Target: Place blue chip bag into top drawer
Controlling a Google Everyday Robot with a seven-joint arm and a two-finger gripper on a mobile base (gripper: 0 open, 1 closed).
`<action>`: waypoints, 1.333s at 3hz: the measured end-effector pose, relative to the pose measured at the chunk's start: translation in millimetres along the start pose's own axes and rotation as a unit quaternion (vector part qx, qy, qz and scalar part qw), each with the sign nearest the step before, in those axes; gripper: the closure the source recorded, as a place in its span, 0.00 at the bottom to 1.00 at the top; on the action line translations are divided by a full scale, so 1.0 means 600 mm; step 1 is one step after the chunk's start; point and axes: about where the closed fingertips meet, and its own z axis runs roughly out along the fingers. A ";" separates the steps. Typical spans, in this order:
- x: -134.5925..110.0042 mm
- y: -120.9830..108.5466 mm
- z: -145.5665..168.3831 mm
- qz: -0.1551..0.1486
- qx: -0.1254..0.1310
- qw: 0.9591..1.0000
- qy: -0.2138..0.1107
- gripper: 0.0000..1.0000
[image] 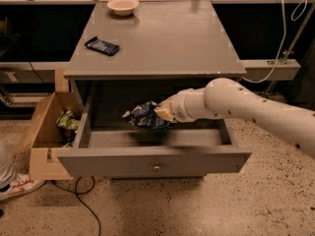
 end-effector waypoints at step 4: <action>0.029 -0.052 0.067 0.078 0.004 0.997 -0.027 0.14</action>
Offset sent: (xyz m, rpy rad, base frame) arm 0.0498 0.0110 -0.0448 0.0899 0.0694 -0.1093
